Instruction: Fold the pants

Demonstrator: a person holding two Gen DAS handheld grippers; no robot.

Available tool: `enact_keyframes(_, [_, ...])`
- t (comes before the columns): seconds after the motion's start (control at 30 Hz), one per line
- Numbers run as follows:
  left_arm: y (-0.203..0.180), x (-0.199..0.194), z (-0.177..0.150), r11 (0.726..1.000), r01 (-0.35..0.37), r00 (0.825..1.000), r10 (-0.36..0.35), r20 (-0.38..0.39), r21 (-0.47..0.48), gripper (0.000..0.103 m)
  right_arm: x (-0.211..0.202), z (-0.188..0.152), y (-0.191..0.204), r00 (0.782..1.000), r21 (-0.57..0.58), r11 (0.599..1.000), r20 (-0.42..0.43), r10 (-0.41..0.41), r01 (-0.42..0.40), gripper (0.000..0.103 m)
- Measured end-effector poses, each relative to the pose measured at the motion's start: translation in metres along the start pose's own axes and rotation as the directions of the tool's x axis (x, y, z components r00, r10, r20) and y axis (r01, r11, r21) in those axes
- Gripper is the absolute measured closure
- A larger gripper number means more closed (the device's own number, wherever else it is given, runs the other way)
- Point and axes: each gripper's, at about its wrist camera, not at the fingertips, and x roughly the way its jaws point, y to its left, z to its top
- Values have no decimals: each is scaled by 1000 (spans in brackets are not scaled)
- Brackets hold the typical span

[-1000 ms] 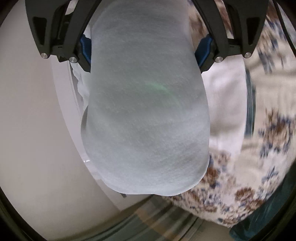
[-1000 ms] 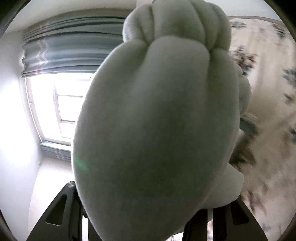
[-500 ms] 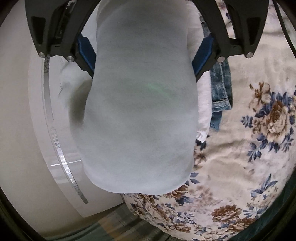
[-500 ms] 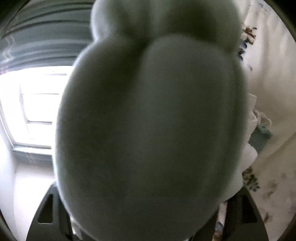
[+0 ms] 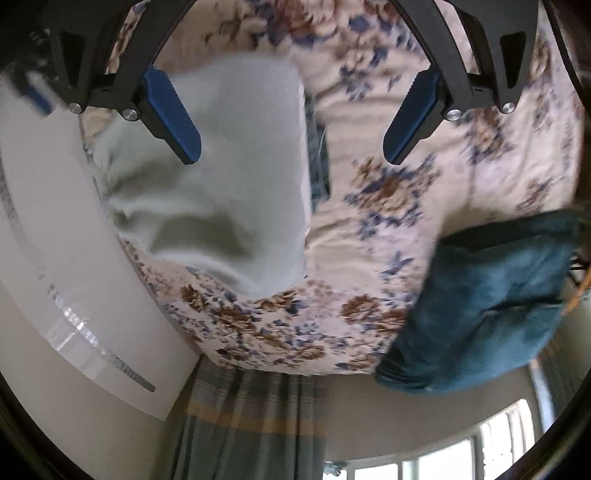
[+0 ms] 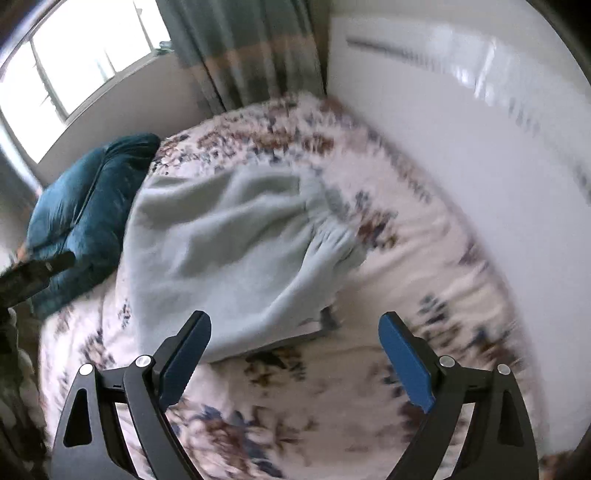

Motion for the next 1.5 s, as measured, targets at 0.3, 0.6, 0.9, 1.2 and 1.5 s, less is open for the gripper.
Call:
enact_keyframes(0.3, [-35, -139, -60, 999, -32, 998, 33, 51, -18, 2, -239, -3, -1, 999, -132, 991, 38, 11, -6, 8])
enact_keyframes(0.6, [-67, -277, -91, 1000, -2, 989, 6, 147, -23, 2, -400, -46, -26, 990, -198, 980, 129, 56, -29, 8])
enact_keyframes(0.9, [-83, -359, -121, 996, -76, 972, 84, 221, -45, 2, -510, -75, -41, 977, -222, 973, 187, 105, -63, 8])
enact_keyframes(1.2, [-96, -397, -145, 991, -128, 956, 133, 260, -35, 2, -569, -100, -43, 968, -279, 957, 207, 138, -76, 8])
enact_keyframes(1.5, [-95, -389, -156, 993, -111, 965, 120, 235, -50, 2, -573, -103, -47, 968, -281, 955, 202, 150, -90, 6])
